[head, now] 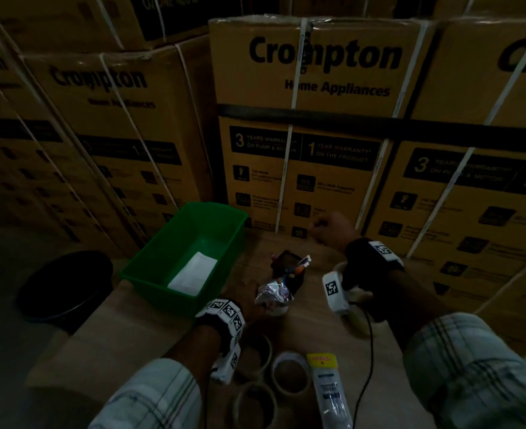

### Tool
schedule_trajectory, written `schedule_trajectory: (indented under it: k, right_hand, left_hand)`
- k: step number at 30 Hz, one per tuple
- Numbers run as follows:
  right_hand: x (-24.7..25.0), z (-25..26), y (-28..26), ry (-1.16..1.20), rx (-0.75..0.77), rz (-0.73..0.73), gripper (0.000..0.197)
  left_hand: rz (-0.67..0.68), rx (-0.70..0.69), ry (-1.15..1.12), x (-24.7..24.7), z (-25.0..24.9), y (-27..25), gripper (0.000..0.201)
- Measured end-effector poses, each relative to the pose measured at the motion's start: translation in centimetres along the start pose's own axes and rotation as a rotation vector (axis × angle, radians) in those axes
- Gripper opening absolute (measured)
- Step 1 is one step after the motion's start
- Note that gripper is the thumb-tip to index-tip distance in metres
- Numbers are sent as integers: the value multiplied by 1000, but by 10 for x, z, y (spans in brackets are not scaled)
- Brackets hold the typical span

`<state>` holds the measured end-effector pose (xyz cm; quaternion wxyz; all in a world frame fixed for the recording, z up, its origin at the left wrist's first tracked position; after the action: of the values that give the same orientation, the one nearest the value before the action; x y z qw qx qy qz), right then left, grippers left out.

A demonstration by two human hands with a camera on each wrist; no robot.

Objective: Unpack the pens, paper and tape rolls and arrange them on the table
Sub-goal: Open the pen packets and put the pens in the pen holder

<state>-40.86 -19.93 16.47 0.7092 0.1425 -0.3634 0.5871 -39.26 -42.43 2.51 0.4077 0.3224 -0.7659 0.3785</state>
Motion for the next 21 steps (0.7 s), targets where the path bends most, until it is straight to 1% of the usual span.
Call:
schedule_trajectory:
  k: [1,2,4,5,6,8,9,10,11,12,13,15,16,18,19,20,21]
  right_hand:
    - [-4,1,3,-78,6,-38,26]
    - [-12,0,10,-157,6,-70,29]
    - [-28,0,13,-267,-9,-80,27]
    - [-36,-3,16,-285,-20,-65,24]
    - [-47,-6,21,-291,-20,-49,22]
    - [-64,-12,26,-331,-59,8,17]
    - [-70,-12,25,-347,-66,33,13]
    - [-76,-15,27,-344,-63,43,20]
    - [-79,-17,26,-319,-81,46,31]
    - [-81,-20,24,-279,-98,32,35]
    - [-81,-23,22,-255,-108,1,34]
    - [-79,-28,20,-236,-95,-57,22]
    - [-77,-29,17,-236,-72,-54,15]
    - [-77,-31,6,-197,-49,75,10]
    - [-82,-35,3,-192,-47,186,10]
    - [-87,-39,-3,-260,-30,279,7]
    - [-90,-43,-7,-333,-29,333,12]
  left_hand:
    - [-6,-3,-14,0,1,-3,66]
    - [-6,-2,-35,2,0,-6,67]
    - [-22,-4,-95,1,3,-6,73]
    - [-32,-12,-112,0,4,-3,79]
    - [-12,-12,-132,-3,8,2,82]
    - [26,11,-174,-13,23,13,76]
    - [6,-3,-180,-14,26,14,75]
    - [-33,-20,-158,-12,27,13,78]
    - [-63,-37,-147,-5,21,5,80]
    - [-79,-41,-138,-1,18,3,80]
    - [-81,-41,-140,-1,19,1,78]
    - [-91,-51,-138,3,13,0,78]
    - [-94,-60,-149,4,10,1,80]
    - [-97,-93,-146,10,-1,0,77]
    - [-101,-99,-138,14,-7,0,73]
    - [-110,-107,-124,17,-13,0,70]
    - [-126,-120,-102,21,-21,0,69]
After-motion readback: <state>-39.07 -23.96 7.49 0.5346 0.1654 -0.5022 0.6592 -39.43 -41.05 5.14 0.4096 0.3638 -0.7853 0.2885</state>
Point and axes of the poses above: each hand's wrist, its own y-axis towards the middle knuckle, its own x-axis out of the back of the hand, z = x × y, the point moved 5 cm from there along y, towards the middle knuckle, and after that the axes turned 15 degrees about -x, right-handed, at the moved point
